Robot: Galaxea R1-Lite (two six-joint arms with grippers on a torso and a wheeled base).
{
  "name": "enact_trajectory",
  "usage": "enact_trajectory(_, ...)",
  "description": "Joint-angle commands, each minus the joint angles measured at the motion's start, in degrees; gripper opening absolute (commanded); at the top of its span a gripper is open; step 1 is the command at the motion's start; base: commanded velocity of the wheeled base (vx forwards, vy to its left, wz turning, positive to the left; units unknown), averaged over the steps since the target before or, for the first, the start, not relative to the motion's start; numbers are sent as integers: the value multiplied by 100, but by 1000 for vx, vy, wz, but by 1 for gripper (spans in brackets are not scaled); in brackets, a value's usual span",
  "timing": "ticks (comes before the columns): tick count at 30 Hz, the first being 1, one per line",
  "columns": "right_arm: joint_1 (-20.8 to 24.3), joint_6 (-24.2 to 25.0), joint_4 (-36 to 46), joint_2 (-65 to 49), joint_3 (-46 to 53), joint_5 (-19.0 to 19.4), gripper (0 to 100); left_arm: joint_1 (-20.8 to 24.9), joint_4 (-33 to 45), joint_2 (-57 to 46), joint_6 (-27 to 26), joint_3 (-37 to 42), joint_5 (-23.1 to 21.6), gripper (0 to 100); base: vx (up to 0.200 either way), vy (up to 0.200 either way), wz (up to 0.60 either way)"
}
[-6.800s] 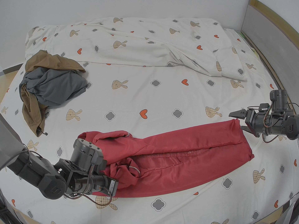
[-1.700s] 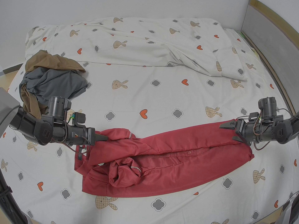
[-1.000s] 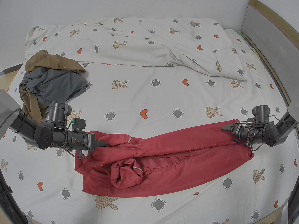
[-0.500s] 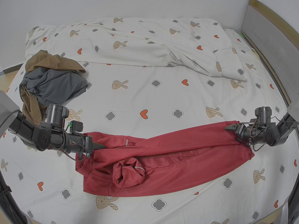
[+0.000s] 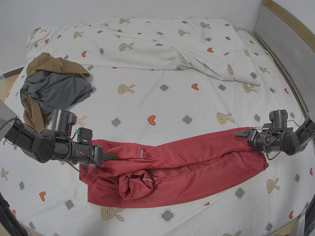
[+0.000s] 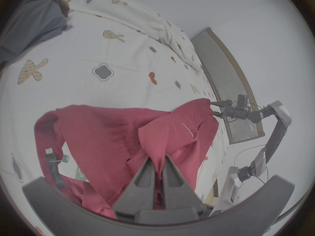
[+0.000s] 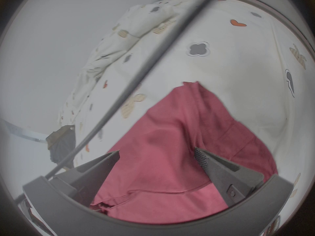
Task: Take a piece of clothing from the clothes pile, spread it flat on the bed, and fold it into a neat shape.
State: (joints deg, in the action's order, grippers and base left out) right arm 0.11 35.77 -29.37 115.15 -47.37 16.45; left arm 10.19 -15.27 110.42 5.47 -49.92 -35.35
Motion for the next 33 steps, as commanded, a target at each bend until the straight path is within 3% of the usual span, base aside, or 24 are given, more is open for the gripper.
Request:
enact_trajectory(1, 420, 211, -52, -793, 202, 43, 100, 97, -2, -425, 6, 61, 380, 0, 0, 0, 0)
enact_trajectory(4, 622, 290, -52, -845, 220, 43, 100, 159, -11, -504, 6, 61, 855, 0, 0, 0, 0)
enact_trajectory(11, 631, 290, -60, -801, 185, 43, 100, 449, -2, -443, 6, 290, 1136, 0, 0, 0, 0)
enact_trajectory(21, 393, 273, -52, -801, 290, -27, 100, 484, -11, -364, 15, 228, 1145, 0, 0, 0, 0)
enact_trajectory(29, -46, -193, -52, -362, 220, -89, 100, 457, -11, -364, 24, 220, 1109, 0, 0, 0, 0)
enact_trajectory(33, -72, -184, -69, -371, 132, -124, 100, 457, -11, -381, 15, 220, 1109, 0, 0, 0, 0)
